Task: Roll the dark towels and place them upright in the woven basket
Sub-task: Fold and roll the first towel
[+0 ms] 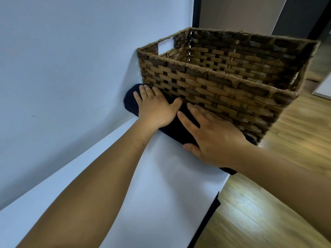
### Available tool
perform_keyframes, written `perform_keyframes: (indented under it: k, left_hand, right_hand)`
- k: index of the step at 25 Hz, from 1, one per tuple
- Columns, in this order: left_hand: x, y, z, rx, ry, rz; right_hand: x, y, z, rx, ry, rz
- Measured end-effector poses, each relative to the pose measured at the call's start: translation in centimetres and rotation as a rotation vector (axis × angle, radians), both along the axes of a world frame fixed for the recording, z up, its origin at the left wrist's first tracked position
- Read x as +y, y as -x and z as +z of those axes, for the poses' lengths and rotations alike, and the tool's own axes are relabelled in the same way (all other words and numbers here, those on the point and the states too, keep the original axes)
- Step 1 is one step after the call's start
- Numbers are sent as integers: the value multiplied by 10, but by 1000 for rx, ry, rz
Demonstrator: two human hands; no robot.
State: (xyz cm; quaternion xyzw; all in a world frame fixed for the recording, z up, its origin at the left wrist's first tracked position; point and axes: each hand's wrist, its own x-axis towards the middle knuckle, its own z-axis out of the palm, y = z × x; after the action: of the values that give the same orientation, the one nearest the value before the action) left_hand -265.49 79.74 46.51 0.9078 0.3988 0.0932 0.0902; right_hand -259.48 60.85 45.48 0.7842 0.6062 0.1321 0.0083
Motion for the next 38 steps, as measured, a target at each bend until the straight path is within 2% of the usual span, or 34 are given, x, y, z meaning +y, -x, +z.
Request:
perform_keyframes:
  k: [7,11,14,17,22,25,29,32,34,36,38]
  left_hand:
    - [-1,4,-3,-21,-27,-16]
    - [-19,5,-1,-35,-15,1]
    - [-68,7,-5,-102,0,-117]
    - [-111,14,-17,-162,-55,-260]
    - [-108,11,-22,-175,-91,-238]
    - [-114,5,-19,-158,-67,-217]
    - [-118,5,-4,-46,7,-108]
    - [-170,3,-2,-23,61,-18]
    - [-233,6,-24,-35,-56,-114]
    - [-294,20,-60,32,-154,-273]
    - [-333,46,-101,131,-36,-349]
  right_hand:
    - [-84,4,-15,-116,-23,3]
    - [-86,11,-24,-133,-15,-81]
    - [-81,13,-24,-157,-23,-88]
    - [-88,13,-23,-130,-54,-52]
    - [-111,13,-28,-49,-192,-25]
    - [-128,6,-29,-43,-195,13]
    - [-157,0,-35,181,-166,77]
    - [-182,0,-56,373,-76,96]
    - [-192,1,-76,484,58,92]
    - [-202,7,-97,583,151,82]
    - [-216,11,-125,729,284,10]
